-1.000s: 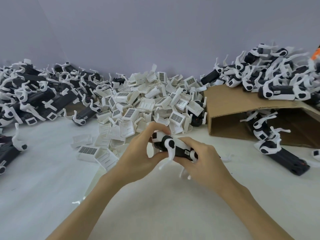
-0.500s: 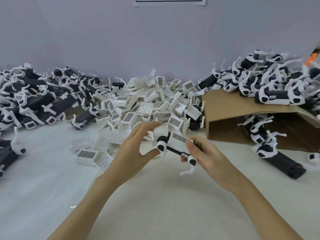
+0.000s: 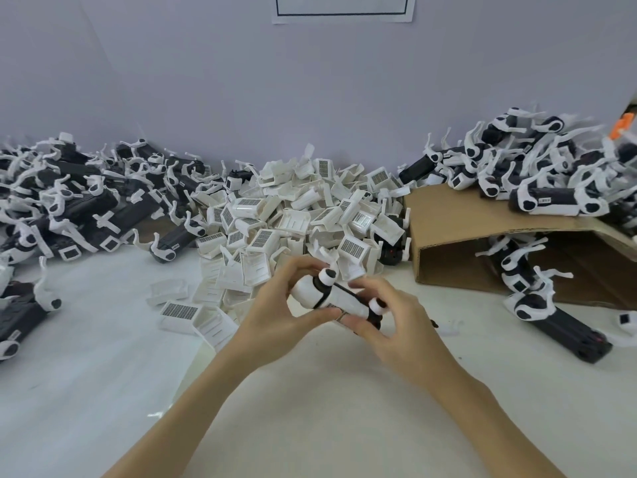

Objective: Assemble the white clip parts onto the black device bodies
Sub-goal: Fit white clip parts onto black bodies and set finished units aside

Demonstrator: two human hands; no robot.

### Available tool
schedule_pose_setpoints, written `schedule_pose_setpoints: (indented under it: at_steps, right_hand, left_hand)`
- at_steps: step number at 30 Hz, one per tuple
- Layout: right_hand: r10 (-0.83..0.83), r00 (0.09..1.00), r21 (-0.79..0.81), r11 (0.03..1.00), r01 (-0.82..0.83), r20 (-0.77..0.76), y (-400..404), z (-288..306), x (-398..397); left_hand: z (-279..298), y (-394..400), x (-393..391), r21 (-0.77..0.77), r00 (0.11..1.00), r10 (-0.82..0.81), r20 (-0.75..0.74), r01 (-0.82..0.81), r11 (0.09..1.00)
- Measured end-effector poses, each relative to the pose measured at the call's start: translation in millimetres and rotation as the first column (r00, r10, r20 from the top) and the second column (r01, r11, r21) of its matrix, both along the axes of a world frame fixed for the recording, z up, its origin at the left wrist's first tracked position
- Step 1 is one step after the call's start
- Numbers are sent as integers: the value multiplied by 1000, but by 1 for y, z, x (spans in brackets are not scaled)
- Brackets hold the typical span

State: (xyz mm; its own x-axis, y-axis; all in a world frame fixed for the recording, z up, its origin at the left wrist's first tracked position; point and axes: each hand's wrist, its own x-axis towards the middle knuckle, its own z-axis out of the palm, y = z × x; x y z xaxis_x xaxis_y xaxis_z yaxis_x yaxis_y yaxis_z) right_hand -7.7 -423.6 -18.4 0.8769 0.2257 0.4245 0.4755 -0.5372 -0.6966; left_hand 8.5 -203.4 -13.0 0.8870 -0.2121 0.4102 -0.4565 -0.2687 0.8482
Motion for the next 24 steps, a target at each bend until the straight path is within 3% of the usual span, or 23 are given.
schedule_pose_setpoints:
  at_steps: [2, 5, 7, 10, 12, 13, 15, 17, 18, 21, 24]
  right_hand:
    - [3, 1000, 21, 1000, -3, -22, 0, 3, 1]
    - [-41, 998, -127, 991, 47, 48, -2, 5, 0]
    - [-30, 1000, -126, 992, 29, -6, -5, 9, 1]
    - [-17, 993, 17, 1000, 19, -114, -11, 33, 17]
    - [-78, 988, 216, 971, 105, -132, -29, 70, 40]
    - [-106, 981, 383, 909, 163, -166, -44, 94, 54]
    - [-105, 976, 730, 650, 213, -191, -77, 144, 78]
    - [-163, 967, 872, 421, 249, -197, -103, 177, 92]
    - [-207, 951, 873, 388, 294, -229, -109, 181, 95]
    - [-249, 926, 786, 492, 374, -285, -96, 150, 88]
    - [-120, 939, 723, 609, 325, -322, -56, 86, 71]
  left_hand:
    - [-1, 0, 0, 19, 1000, -9, -14, 9, 1000]
    - [-2, 1, -1, 38, 1000, 10, -20, -9, 999]
    - [-3, -1, -1, 27, 999, 43, -1, -42, 999]
    - [-2, -7, -2, -26, 993, 108, 52, -107, 994]
    - [-2, -8, 0, -91, 986, 158, 54, -153, 984]
    - [-2, -6, 1, -104, 982, 181, 52, -175, 979]
    - [-3, -2, 5, -90, 978, 202, 56, -197, 976]
    - [-3, -1, 6, -64, 977, 209, 51, -205, 977]
    - [-2, -1, 5, -55, 976, 213, 54, -210, 976]
    - [0, -4, 5, 7, 971, 226, 77, -228, 974]
    - [-3, -4, 6, 102, 959, 257, 118, -269, 958]
